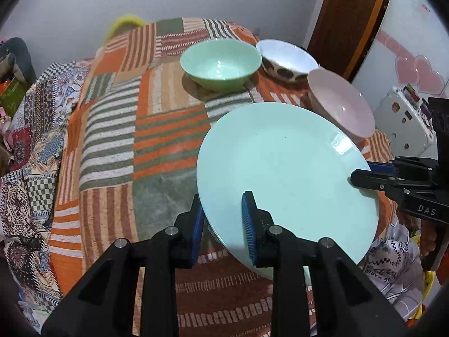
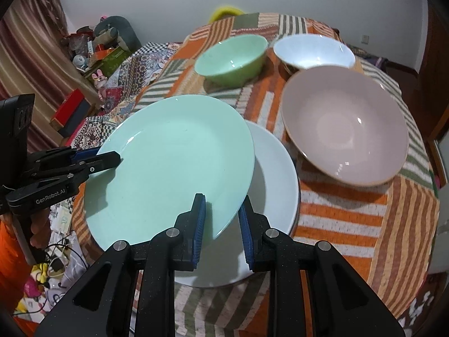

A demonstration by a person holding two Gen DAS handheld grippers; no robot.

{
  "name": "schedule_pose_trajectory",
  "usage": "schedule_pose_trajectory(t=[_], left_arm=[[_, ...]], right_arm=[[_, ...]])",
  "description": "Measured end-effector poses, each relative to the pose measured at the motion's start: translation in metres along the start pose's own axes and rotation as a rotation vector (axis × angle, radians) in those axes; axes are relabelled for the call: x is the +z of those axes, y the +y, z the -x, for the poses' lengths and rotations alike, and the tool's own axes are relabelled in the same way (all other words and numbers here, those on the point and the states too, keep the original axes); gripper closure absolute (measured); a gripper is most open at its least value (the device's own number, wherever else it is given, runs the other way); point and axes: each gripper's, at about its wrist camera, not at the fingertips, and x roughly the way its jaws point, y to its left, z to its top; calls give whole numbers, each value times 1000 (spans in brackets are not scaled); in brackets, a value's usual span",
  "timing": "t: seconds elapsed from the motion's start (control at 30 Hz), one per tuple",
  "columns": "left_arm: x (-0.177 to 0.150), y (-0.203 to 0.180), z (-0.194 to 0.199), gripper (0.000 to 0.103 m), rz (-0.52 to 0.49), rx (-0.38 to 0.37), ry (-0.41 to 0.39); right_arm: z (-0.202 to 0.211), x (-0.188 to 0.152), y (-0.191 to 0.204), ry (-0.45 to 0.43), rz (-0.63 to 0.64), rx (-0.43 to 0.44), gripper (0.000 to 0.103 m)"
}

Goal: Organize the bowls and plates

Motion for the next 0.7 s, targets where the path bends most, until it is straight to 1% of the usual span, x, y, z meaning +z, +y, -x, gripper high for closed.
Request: schedule_pose_trajectory(t=[0.17,0.43,0.57,0.7], left_arm=[[1,-7,-16,76,-15,-2,29],[4,-18,-29,76,-43,-3,54],[4,-15,-33,75,-34,-8,64],[1,-17,-35,74,-57,14,62]], right_arm=[[-5,-7,-11,22,-34,-3,81],[-5,-15,-23,44,-78,-5,81],[-3,-15,-24,43,-74,-4,81],[-2,-17,-24,49,-68,1,81]])
